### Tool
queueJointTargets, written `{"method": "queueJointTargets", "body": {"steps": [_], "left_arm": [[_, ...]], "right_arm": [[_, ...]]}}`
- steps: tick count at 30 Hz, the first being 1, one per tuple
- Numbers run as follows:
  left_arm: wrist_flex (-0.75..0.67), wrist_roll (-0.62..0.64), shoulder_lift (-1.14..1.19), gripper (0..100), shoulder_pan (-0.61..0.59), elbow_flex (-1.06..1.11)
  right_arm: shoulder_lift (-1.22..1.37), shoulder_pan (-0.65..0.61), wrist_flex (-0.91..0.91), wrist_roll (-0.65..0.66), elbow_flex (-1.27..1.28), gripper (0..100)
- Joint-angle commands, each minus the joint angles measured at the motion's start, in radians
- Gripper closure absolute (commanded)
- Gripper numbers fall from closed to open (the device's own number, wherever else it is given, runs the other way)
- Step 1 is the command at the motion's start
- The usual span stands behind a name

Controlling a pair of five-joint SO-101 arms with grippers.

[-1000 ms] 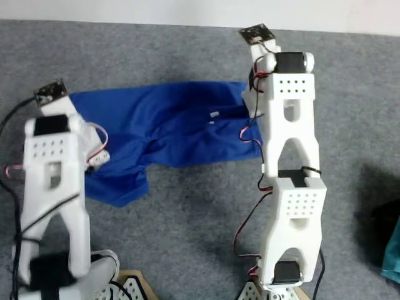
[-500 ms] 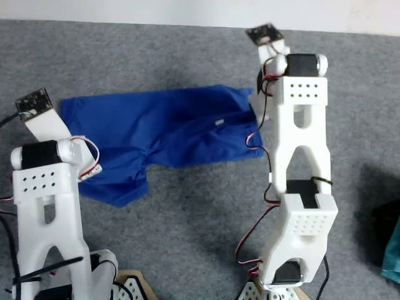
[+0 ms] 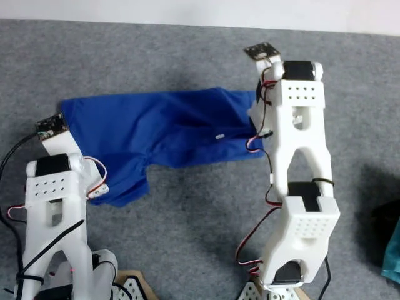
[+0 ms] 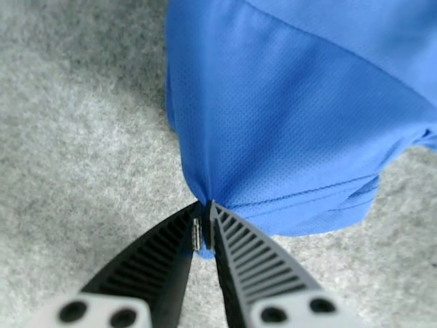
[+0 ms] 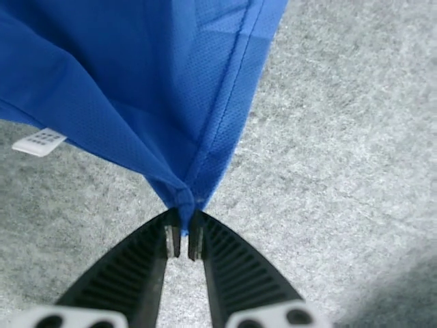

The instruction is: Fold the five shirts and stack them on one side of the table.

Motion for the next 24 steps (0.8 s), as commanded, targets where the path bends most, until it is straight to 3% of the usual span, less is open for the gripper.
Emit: {"method": "queueJointTargets", "body": {"steps": [1,6,12,24], "left_arm": [[-0.014,-0.029,-0.041,99,-0.012,-0.005],[-0.005,-0.025,-0.186,99,-0.012,-0.045],[0.106,-0.025,-0.39,99,-0.002,-0.028],[0.098,-0.029,-0.418,99,-0.004,0.114]], "right_arm": [[-0.128,0.018,0.022,0.014,-0.093,99.1],[-0.176,0.004,0.024,0.014,-0.07,99.1],[-0.18,-0.001,0.022,0.014,0.035,99.1],[-0.179,0.028,0.01,0.041,0.182,99.1]]}}
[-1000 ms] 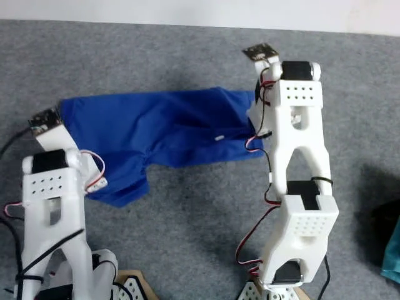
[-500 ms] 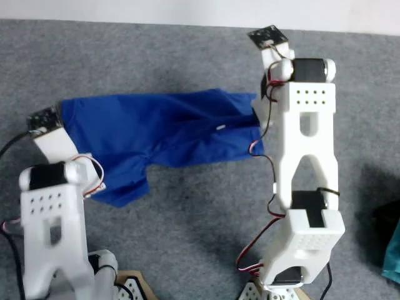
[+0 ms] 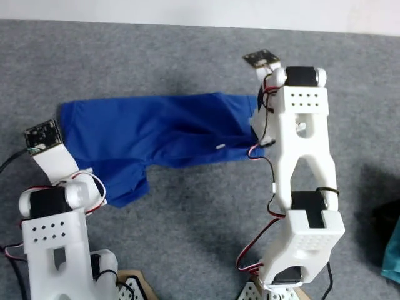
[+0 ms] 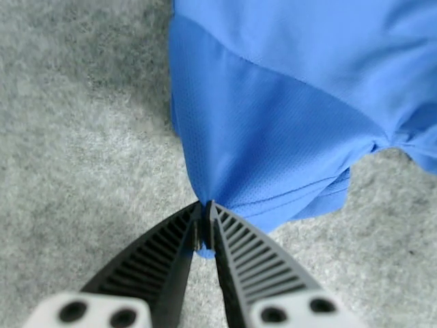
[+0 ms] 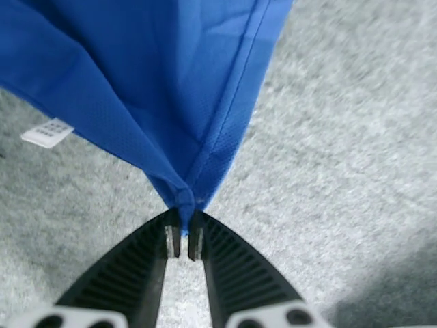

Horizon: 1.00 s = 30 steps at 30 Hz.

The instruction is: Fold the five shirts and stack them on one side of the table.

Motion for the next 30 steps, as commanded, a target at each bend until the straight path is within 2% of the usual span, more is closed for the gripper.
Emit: {"method": "queueJointTargets", "body": {"steps": [1,8,13,15,20,23,26,30], "left_arm": [[-0.021,-0.009,-0.015,99,-0.004,0.031],[-0.101,-0.009,-0.013,99,-0.004,0.079],[-0.149,-0.011,-0.013,98,-0.007,0.104],[-0.199,-0.011,-0.015,93,-0.01,0.125],[-0.169,-0.006,-0.021,63,-0.01,0.125],[-0.146,-0.006,-0.019,50,-0.01,0.125],[-0.133,-0.005,-0.019,46,-0.012,0.119],[-0.137,-0.005,-0.013,49,-0.091,0.019]], "right_arm": [[-0.053,0.033,-0.012,0.012,0.033,99.1],[-0.048,0.042,-0.056,0.012,0.084,99.1],[-0.053,0.048,-0.191,0.014,0.196,98.7],[-0.054,0.044,-0.216,0.014,0.236,98.1],[-0.104,0.022,-0.214,0.015,0.243,83.2],[-0.174,-0.01,-0.199,0.032,0.245,81.7],[-0.248,-0.051,-0.193,0.017,0.245,84.6],[-0.305,-0.134,-0.193,-0.043,0.251,88.7]]}}
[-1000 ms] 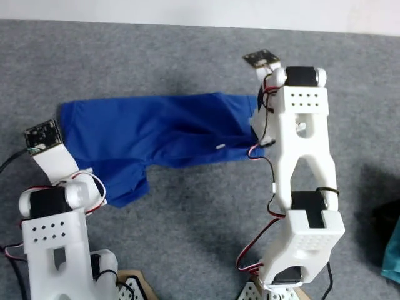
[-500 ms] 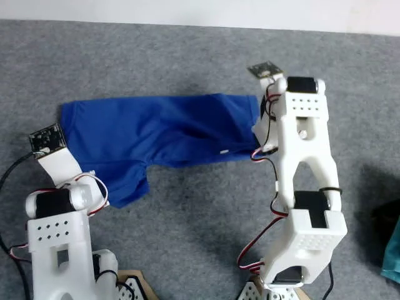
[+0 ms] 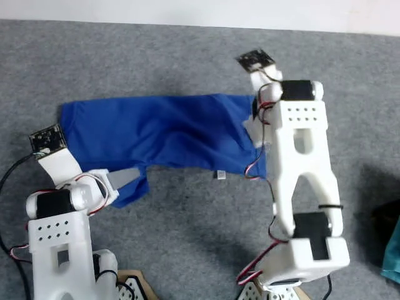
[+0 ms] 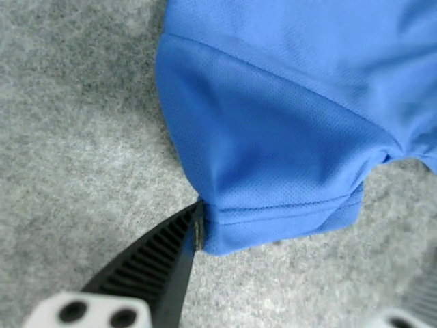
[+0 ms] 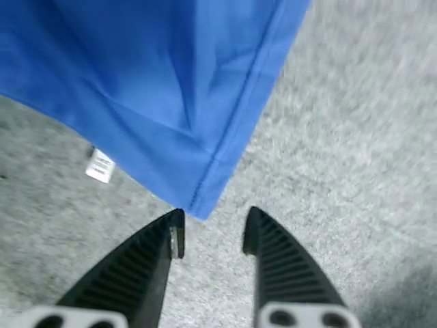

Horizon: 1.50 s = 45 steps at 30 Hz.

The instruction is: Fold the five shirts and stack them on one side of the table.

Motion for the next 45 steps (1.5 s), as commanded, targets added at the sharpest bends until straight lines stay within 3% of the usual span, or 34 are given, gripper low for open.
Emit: {"method": "queueJointTargets", "body": {"steps": [1,6,10,13,21,29,39,45], "left_arm": [[0.008,0.0,-0.01,52,-0.101,-0.134],[0.002,0.0,0.134,72,-0.142,-0.239],[-0.117,-0.003,0.34,87,-0.145,-0.274],[-0.219,-0.005,0.467,93,-0.145,-0.277],[-0.448,0.002,0.691,91,-0.145,-0.278],[-0.583,0.002,0.736,91,-0.14,-0.294],[-0.64,0.002,0.742,91,-0.147,-0.334],[-0.657,0.002,0.742,92,-0.288,-0.4]], "right_arm": [[-0.094,-0.11,0.01,-0.054,0.001,88.9],[-0.09,-0.257,0.002,-0.115,0.012,89.0],[-0.091,-0.375,-0.058,-0.114,0.082,89.0],[-0.093,-0.429,-0.174,-0.117,0.189,89.0],[-0.099,-0.595,-0.53,-0.118,0.489,89.0],[-0.094,-0.72,-0.8,-0.118,0.576,89.0],[-0.099,-0.766,-0.84,-0.12,0.59,89.0],[-0.091,-0.857,-0.881,-0.146,0.605,89.0]]}}
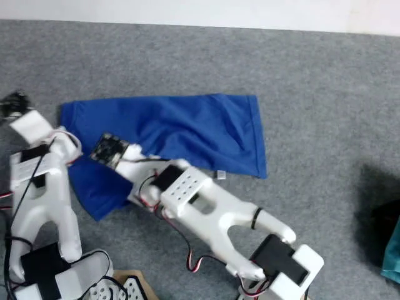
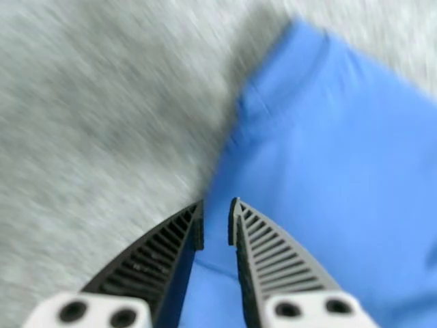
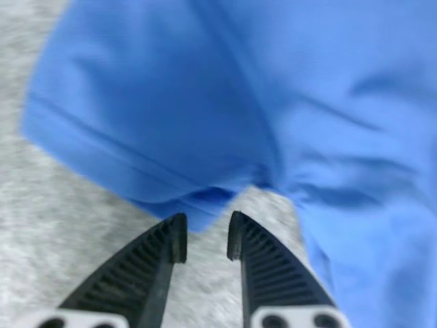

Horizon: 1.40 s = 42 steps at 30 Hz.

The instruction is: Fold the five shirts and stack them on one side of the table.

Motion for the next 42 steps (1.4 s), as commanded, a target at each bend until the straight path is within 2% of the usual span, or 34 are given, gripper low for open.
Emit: {"method": "queueJointTargets", "body": {"steps": [1,5,9,20,30,42], "left_arm": [[-0.02,0.002,-0.004,92,-0.147,-0.108],[-0.018,0.002,-0.004,92,-0.248,-0.131],[-0.025,0.002,-0.004,92,-0.28,-0.102],[-0.074,0.002,-0.002,92,-0.374,-0.096],[-0.077,0.002,-0.002,92,-0.369,-0.062],[-0.077,0.002,-0.002,92,-0.338,-0.05]], "right_arm": [[-0.041,-0.064,-0.079,-0.043,0.019,88.9],[-0.039,-0.079,-0.134,-0.031,0.053,87.2],[-0.039,-0.082,-0.136,-0.026,0.059,76.3],[0.171,-0.093,-0.173,-0.026,-0.07,75.8],[0.2,-0.019,-0.173,-0.031,-0.153,95.6],[0.202,0.073,-0.153,-0.032,-0.246,95.8]]}}
